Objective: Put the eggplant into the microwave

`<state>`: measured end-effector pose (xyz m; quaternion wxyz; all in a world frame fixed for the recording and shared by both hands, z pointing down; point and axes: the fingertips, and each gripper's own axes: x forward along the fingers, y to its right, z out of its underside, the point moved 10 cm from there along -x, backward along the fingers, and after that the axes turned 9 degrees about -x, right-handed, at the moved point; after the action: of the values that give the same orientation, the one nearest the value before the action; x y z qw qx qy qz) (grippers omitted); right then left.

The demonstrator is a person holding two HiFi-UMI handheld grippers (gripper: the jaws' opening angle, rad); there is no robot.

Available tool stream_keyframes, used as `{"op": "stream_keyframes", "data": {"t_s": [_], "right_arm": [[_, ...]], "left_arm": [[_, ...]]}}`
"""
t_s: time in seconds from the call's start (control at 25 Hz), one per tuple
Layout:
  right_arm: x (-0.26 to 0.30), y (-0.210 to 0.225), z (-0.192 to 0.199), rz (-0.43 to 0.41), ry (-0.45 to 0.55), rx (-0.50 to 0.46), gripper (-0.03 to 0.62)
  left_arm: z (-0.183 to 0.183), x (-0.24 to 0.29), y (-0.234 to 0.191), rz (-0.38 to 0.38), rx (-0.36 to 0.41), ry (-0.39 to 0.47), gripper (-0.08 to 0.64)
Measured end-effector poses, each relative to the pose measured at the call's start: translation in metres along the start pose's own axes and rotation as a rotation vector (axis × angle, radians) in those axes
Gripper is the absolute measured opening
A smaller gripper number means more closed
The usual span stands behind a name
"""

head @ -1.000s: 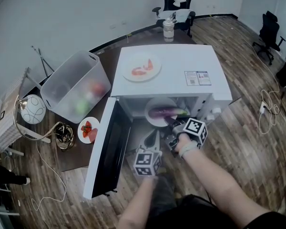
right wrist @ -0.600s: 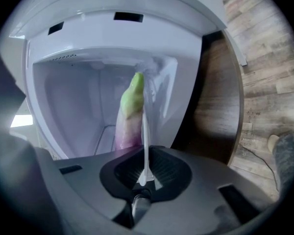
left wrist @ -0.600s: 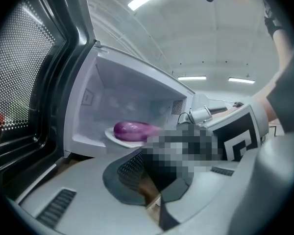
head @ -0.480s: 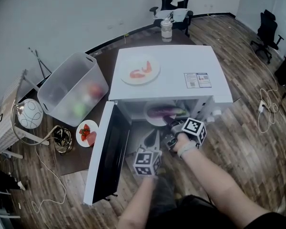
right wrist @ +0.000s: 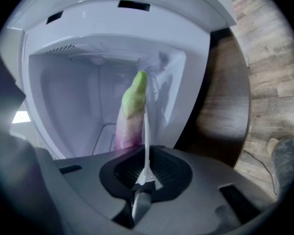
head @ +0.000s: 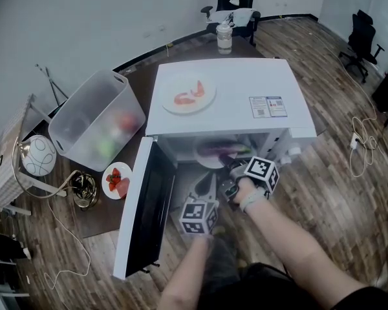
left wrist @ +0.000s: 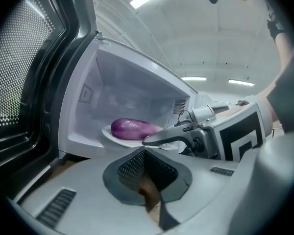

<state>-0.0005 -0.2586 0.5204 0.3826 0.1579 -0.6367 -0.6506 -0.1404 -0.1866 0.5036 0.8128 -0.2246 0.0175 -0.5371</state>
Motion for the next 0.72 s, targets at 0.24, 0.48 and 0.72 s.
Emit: {"op": "stream_keyframes", "data": {"t_s": [0.24, 0.48, 0.72], "right_arm": [[0.0001, -0.0027, -0.0011, -0.033, -0.039, -0.062, 0.044], [-0.0010, -0.0027, 0.0010, -0.051, -0.067, -0.085, 0.079], [-0.0043, -0.0016, 0.0054, -0.061, -0.084, -0.081, 0.104]], "left_arm": [[-0.0012, 0.0000, -0.0017, -0.003, -0.011, 0.009, -0.001], [-0.0015, 0.0004, -0.0024, -0.006, -0.013, 0.010, 0.000], [-0.0021, 0.0013, -0.0028, 0.002, -0.009, 0.002, -0.001]]}}
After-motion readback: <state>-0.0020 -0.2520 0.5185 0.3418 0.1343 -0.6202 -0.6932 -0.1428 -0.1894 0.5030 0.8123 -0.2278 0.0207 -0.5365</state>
